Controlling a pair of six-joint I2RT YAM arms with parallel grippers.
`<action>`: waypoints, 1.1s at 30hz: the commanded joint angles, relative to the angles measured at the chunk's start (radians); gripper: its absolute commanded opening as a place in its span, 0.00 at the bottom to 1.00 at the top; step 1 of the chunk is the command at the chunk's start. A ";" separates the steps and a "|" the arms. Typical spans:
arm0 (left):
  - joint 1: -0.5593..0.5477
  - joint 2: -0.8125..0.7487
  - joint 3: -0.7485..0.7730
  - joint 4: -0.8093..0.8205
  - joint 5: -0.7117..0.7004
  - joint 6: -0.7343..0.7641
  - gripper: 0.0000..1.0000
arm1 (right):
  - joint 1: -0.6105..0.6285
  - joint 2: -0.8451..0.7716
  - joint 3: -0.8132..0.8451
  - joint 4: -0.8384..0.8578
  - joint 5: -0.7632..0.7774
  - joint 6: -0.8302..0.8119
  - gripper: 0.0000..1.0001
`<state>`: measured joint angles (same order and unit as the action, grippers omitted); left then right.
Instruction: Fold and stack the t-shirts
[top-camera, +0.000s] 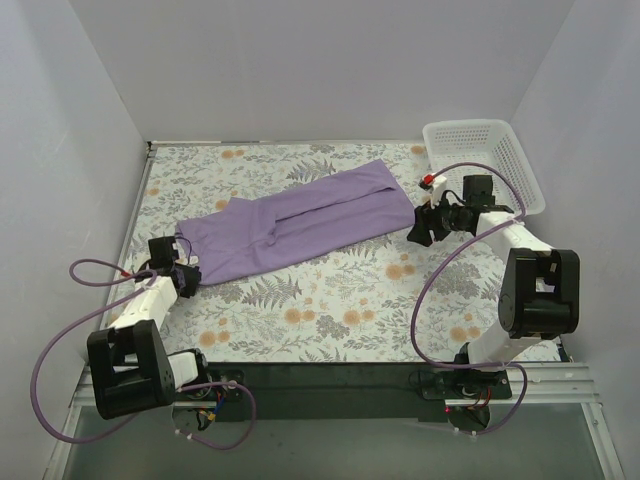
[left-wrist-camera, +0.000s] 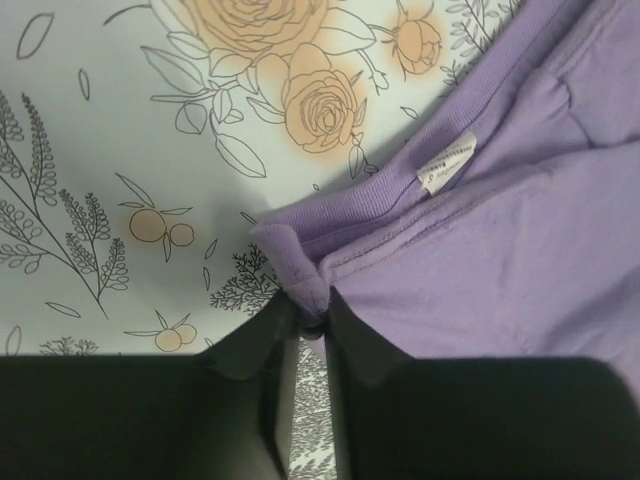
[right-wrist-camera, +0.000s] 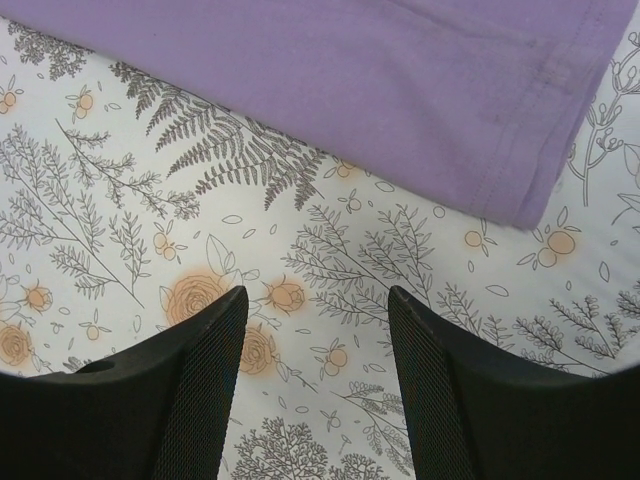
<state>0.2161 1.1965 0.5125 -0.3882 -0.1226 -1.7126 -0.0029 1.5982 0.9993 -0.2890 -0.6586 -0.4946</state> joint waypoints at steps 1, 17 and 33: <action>0.022 -0.005 -0.009 0.000 -0.034 0.002 0.06 | -0.014 -0.006 0.018 -0.018 -0.032 -0.047 0.65; 0.091 -0.074 -0.012 -0.014 0.003 0.057 0.00 | 0.185 0.104 0.122 -0.135 0.197 -0.960 0.70; 0.104 -0.060 0.041 -0.008 0.038 0.139 0.00 | 0.253 0.316 0.174 0.004 0.481 -0.935 0.28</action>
<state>0.3088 1.1461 0.5098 -0.3927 -0.0887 -1.6119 0.2501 1.8763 1.1625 -0.2798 -0.2310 -1.4231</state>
